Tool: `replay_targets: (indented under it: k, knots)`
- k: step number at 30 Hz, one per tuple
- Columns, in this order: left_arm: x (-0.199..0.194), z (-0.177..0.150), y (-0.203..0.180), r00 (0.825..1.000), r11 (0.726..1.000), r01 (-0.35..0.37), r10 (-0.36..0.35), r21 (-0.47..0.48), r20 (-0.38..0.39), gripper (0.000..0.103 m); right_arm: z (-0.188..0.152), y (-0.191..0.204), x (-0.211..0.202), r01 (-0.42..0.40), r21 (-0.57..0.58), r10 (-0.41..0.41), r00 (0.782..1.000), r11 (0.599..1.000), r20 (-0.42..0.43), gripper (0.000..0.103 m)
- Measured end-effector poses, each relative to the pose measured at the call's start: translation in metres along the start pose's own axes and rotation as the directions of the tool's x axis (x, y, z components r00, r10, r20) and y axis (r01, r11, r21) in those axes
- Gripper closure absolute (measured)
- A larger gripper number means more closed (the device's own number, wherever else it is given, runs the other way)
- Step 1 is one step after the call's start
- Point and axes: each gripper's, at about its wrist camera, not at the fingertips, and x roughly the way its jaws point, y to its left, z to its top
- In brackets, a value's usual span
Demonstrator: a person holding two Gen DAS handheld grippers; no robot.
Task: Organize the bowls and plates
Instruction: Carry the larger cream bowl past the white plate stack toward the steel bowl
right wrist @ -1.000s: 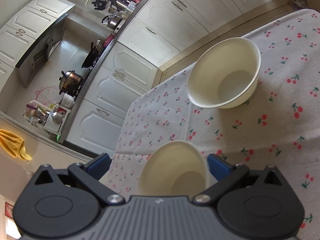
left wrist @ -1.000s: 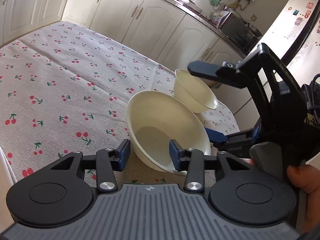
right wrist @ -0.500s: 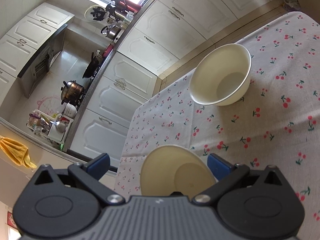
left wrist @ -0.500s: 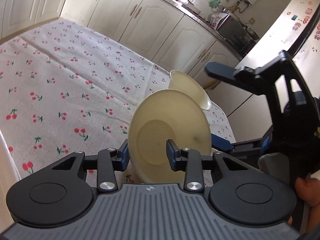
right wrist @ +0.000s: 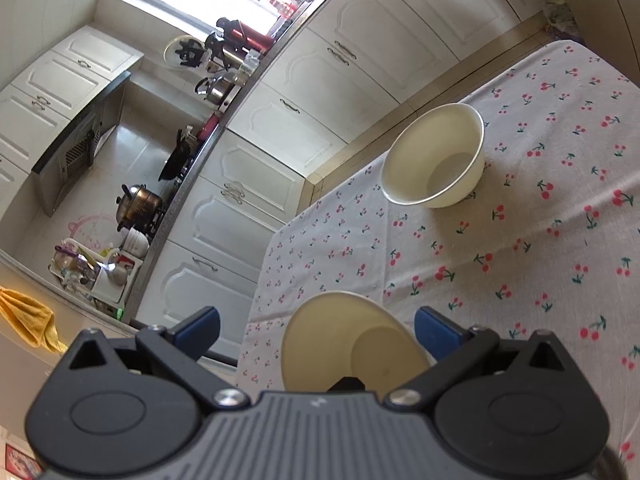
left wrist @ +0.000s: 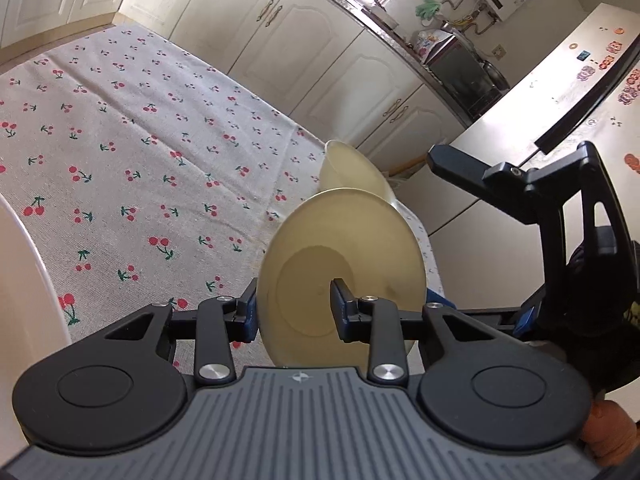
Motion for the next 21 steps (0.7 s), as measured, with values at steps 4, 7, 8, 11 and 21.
replay_targets:
  k: [4, 7, 8, 11, 21]
  knots:
    - [-0.012, 0.001, -0.002, 1.000, 1.000, 0.021, -0.021, 0.003, -0.002, 0.068, -0.005, 0.006, -0.009, 0.001, 0.004, -0.001, 1.000, 1.000, 0.018, 0.000]
    - [-0.024, -0.002, -0.005, 0.999, 0.999, 0.035, -0.035, 0.015, 0.002, 0.068, -0.010, 0.014, -0.017, 0.006, -0.001, -0.006, 0.999, 1.000, 0.034, 0.000]
    - [-0.027, -0.002, -0.004, 0.999, 0.999, 0.040, -0.040, 0.013, -0.001, 0.068, -0.012, 0.016, -0.020, 0.009, -0.005, -0.009, 0.999, 1.000, 0.040, 0.000]
    - [-0.037, -0.006, -0.005, 0.998, 0.998, 0.055, -0.055, 0.005, -0.009, 0.068, -0.019, 0.026, -0.029, 0.022, -0.012, -0.021, 0.998, 1.000, 0.056, 0.000]
    - [-0.084, -0.006, 0.012, 0.999, 0.998, 0.054, -0.054, -0.030, 0.010, 0.070, -0.056, 0.057, -0.044, -0.027, -0.015, 0.028, 0.998, 1.000, 0.051, 0.000]
